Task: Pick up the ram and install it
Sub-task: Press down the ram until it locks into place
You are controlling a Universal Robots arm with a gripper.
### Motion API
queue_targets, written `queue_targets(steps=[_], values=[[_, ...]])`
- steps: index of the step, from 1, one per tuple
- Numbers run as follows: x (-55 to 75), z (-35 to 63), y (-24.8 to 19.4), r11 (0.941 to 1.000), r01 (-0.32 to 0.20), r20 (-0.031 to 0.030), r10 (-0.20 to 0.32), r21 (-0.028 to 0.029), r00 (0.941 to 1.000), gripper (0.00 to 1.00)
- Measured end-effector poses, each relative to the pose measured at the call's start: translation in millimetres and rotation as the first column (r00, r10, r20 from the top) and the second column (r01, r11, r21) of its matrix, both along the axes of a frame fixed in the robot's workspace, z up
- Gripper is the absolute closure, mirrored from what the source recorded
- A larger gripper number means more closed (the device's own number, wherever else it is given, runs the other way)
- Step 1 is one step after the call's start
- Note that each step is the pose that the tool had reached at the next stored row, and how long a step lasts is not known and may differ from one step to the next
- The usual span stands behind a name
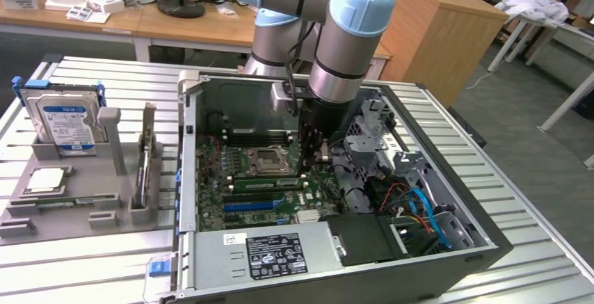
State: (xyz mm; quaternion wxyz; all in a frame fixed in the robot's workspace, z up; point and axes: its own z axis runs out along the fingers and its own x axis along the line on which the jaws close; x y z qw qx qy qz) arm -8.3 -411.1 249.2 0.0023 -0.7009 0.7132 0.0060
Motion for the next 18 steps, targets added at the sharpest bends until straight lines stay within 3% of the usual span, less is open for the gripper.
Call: queue_targets(steps=[18], values=[[3.0,-4.1,-0.5,1.0000,0.000,0.0001,0.000,0.0003,1.0000,0.89]])
